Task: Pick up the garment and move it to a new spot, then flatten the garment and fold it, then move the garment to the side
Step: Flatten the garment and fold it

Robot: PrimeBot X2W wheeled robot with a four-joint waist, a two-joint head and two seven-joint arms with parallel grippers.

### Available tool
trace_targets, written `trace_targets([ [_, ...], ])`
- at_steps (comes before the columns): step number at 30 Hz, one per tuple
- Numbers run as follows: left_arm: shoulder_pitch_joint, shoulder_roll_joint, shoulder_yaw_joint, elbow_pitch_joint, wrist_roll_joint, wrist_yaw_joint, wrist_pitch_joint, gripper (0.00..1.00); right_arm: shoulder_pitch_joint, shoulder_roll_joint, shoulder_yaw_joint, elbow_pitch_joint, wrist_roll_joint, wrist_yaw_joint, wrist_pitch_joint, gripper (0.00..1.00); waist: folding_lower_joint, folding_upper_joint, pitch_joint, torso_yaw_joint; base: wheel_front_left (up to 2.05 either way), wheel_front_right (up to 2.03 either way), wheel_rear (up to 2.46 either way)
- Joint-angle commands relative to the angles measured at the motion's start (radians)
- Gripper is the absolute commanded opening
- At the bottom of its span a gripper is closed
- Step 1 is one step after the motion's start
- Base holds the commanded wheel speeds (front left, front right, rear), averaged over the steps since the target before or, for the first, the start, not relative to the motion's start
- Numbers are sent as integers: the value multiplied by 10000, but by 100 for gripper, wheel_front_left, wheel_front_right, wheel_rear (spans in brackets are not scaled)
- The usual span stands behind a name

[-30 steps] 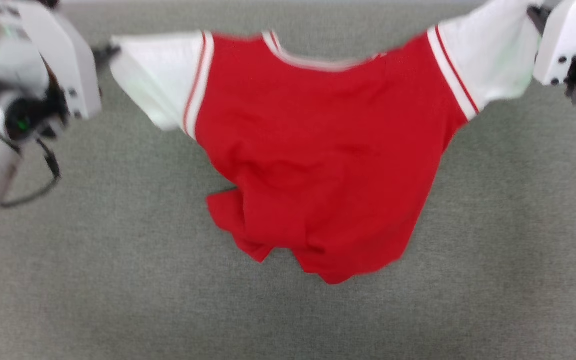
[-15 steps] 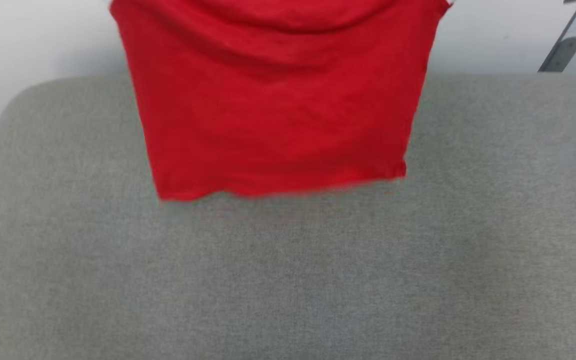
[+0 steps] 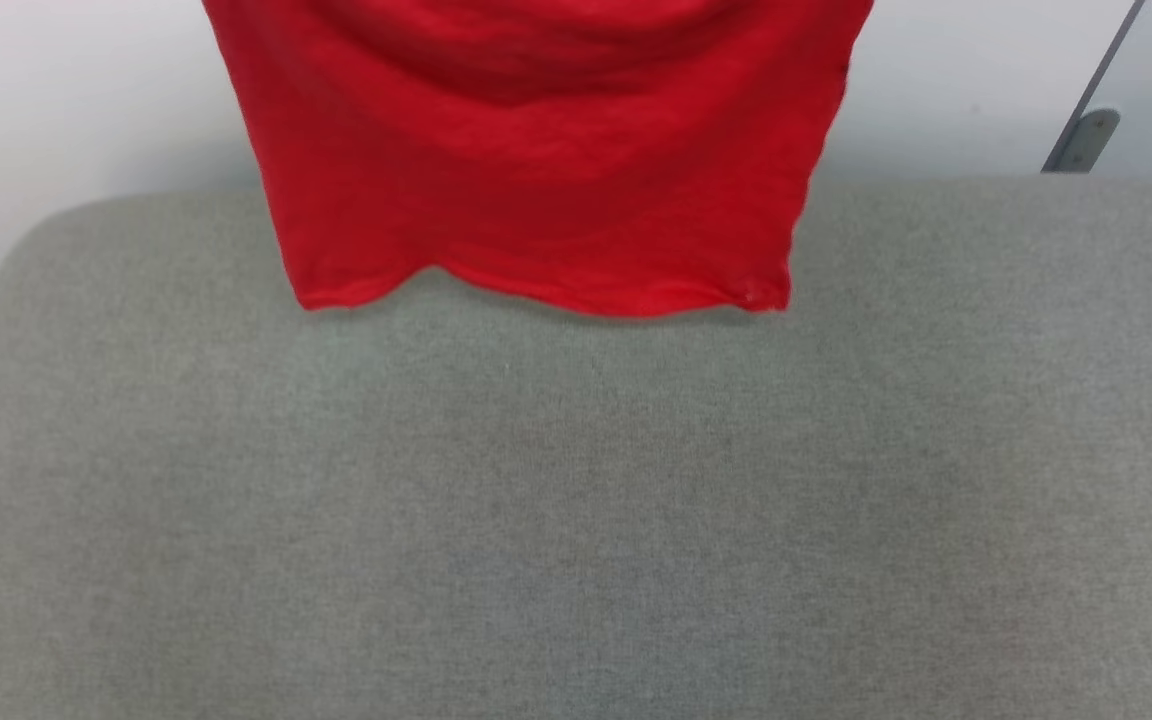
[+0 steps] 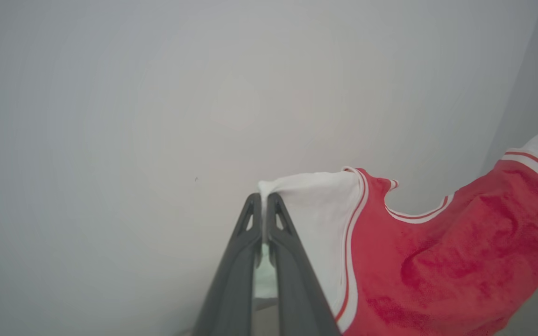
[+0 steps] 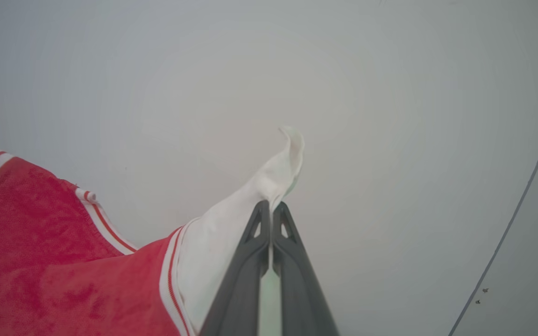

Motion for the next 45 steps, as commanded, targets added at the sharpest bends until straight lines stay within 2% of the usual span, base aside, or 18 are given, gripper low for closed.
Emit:
trace_targets([
  [1,-211,-16,1,-44,-70,-37,8,0,-307,-99,14,214,-83,-15,-20,0,0,0,513,62,0,0,0],
  [6,-625,-205,-35,-76,-42,-38,-210,0,-1031,-190,96,688,-449,-15,-415,0,0,0,1622,128,0,0,0],
  [10,-909,-369,-122,-102,79,-38,-556,0,-1507,-288,185,900,-971,-15,-1155,0,0,0,2425,181,0,0,0],
  [13,-1399,-575,-168,-61,280,-31,-1185,0,-2105,-330,254,1046,-1534,-15,-2225,0,0,0,3275,259,0,0,0],
  [17,-2190,-880,-63,141,566,-32,-2475,0,-3048,-516,131,1344,-2635,-15,-4108,0,0,0,4286,417,0,0,0],
  [20,-2758,-1184,138,301,733,-32,-3732,0,-3715,-712,-80,1535,-4030,-15,-5436,0,0,0,4973,624,0,0,0],
  [25,-3288,-1431,275,208,787,-31,-5669,0,-4420,-780,-398,1610,-6144,-15,-6018,0,0,0,6018,1002,0,0,0],
  [30,-2624,-1432,-9,164,305,-31,-6624,0,-3960,-682,-629,1756,-7262,-15,-6095,0,0,0,6673,1264,0,0,0],
  [33,-2039,-1445,-460,294,99,-31,-6759,0,-3419,-480,-568,1960,-7376,-15,-6092,0,0,0,6726,1305,0,0,0],
  [38,-990,-1352,-1344,467,-417,-31,-6486,0,-2550,-321,-642,2618,-6823,-16,-6095,0,0,0,6389,1327,0,0,0],
  [42,-85,-1109,-2179,156,-979,-32,-5974,0,-1880,-131,-226,2966,-5927,-16,-6093,0,0,0,5795,1300,0,0,0],
  [45,681,-740,-2644,-547,-1822,-32,-5379,0,-1129,-39,362,2988,-4943,-16,-6094,0,0,0,5157,1217,0,0,0],
])
